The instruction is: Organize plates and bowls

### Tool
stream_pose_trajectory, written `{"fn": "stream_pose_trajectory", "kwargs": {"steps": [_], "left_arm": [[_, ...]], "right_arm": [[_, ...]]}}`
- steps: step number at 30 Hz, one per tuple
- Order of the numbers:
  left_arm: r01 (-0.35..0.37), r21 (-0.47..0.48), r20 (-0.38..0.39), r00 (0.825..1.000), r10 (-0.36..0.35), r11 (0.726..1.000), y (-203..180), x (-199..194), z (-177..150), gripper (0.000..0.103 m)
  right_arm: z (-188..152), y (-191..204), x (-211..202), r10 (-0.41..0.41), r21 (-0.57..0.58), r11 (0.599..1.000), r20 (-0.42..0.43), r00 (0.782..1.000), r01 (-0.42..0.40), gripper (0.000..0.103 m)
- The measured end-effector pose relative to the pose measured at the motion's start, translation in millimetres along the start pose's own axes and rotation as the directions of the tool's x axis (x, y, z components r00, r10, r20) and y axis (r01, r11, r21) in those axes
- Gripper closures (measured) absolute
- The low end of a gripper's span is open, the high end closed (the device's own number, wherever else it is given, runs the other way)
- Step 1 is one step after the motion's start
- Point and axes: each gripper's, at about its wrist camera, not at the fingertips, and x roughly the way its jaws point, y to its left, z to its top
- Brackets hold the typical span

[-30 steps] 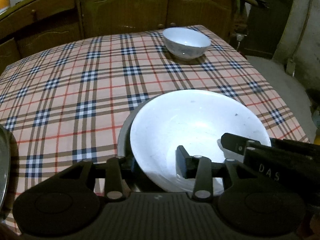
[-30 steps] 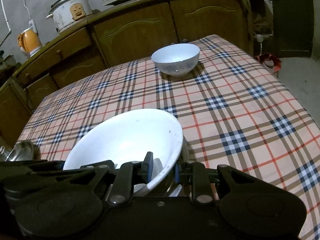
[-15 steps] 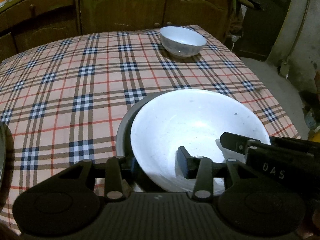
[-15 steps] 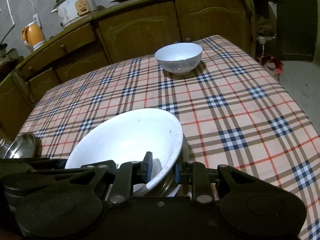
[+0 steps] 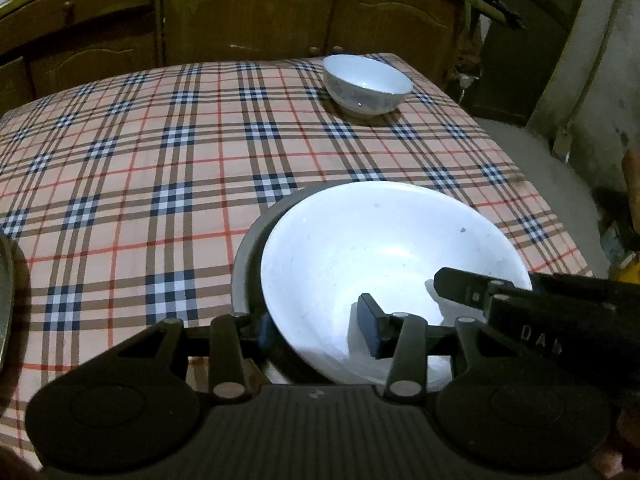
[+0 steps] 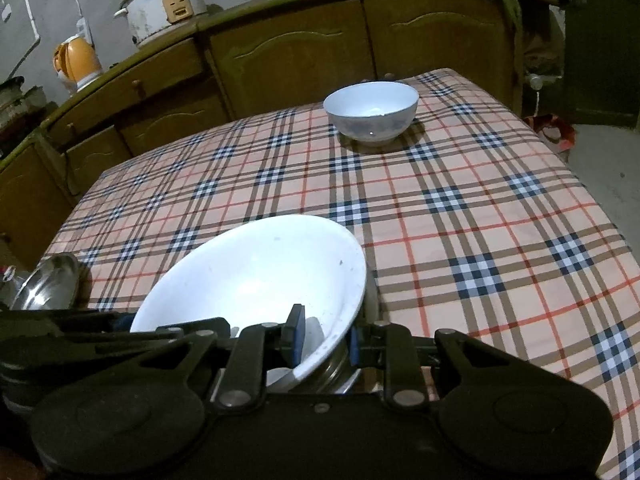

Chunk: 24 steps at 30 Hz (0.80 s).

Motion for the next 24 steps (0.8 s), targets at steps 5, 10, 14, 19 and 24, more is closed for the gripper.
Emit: {"fn": "stream_pose_trajectory", "kwargs": {"steps": [5,10,14,19,24], "left_arm": [[0.006,0.020,-0.002,1.000,-0.006,1.000,-2,-3,-1,0.052],[0.024,0.020,-0.008,1.000,-0.024,1.000,-1,-3,-1,0.046],[0.042,0.036,-0.012,0.999,-0.042,0.998,-3,-3,-3,0.038],[0.031,0.128,-0.021,0.999,-0.028,0.991,-12,-3,-7,0.031],[-0.028,0.218,0.006,1.000,0.028,0.976,-17,-5,-9,0.017]], "right_arm": [[-1,3,-3,0.004,-0.017,1.000,-0.022,1.000,-0.005,0.075],[-1,2,-3,0.004,-0.014,1.000,-0.021,1.000,-0.004,0.077],[0,-8,-3,0.036,0.056,0.998,-0.018,0.999,-0.035,0.080],[1,-9,-7,0.030,0.051,0.998,0.000,1.000,-0.030,0.083],[3,-5,-12,0.026,0.028,0.999,0.025,0.999,-0.027,0.082]]}}
